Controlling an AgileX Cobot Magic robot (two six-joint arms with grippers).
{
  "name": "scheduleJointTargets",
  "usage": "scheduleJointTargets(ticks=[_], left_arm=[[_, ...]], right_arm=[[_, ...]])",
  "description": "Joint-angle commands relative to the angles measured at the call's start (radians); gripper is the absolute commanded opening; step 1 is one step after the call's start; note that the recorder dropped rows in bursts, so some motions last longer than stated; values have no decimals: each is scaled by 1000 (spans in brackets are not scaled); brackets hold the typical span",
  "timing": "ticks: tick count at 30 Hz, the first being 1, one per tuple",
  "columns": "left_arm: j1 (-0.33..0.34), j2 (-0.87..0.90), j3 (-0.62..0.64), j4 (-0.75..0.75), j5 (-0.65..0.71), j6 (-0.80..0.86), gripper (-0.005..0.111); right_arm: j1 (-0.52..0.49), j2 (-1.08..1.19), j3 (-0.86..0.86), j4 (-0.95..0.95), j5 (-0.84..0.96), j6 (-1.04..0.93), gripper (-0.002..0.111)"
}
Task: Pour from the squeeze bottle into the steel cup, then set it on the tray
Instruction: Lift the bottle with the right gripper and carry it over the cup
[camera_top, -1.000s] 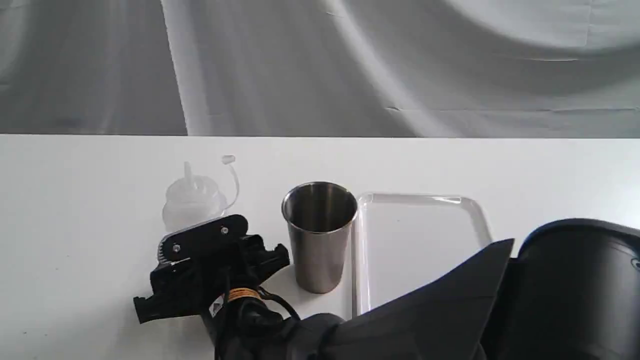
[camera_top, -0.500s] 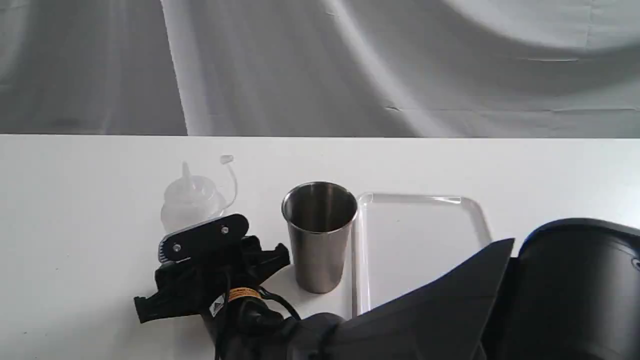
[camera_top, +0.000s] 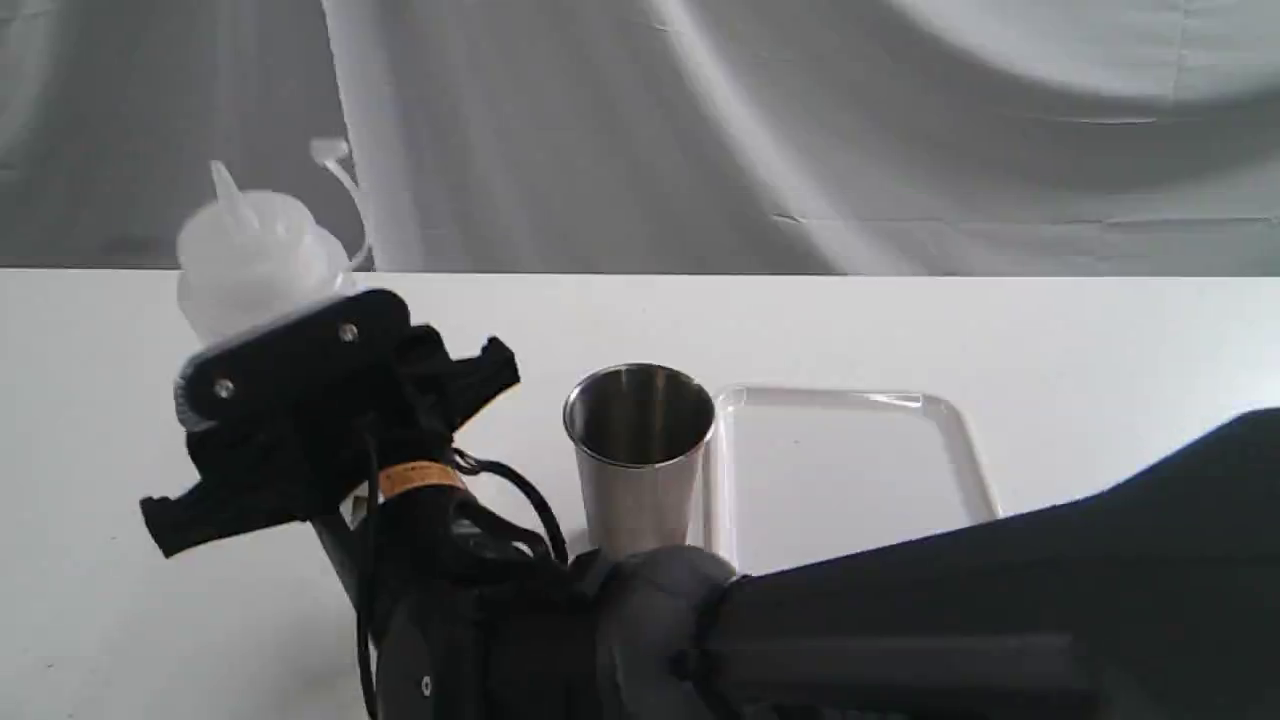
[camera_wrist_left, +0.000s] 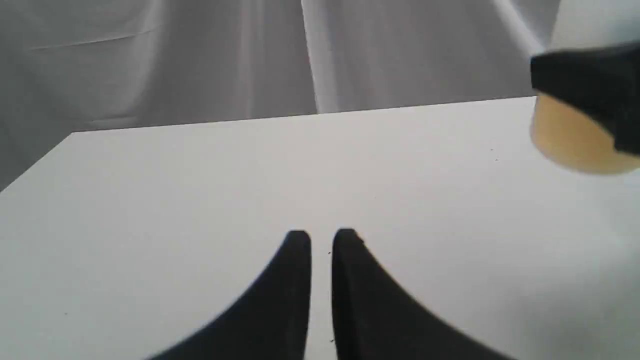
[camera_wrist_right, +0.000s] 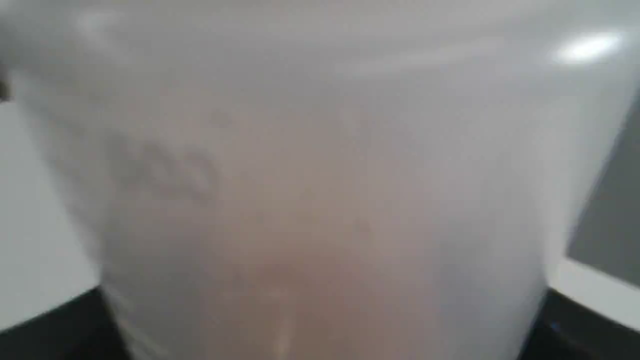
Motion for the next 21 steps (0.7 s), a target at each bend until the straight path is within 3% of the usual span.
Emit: scheduleJointTargets(ticks=[1,8,16,21], left_arm=[[-2,-5,4,2,-7,-2,8],[-2,-5,4,2,-7,-2,8],[-2,-5,4,2,-7,-2,8],[-2,-5,4,2,-7,-2,8]], right_arm=[[17,-94,-6,-31,-38,-101,0],[61,-230,-6,101,-42,-339,0],[109,-342,-6,442,-176,-681,0],[118,-397,-6,494,-212,-809,0]])
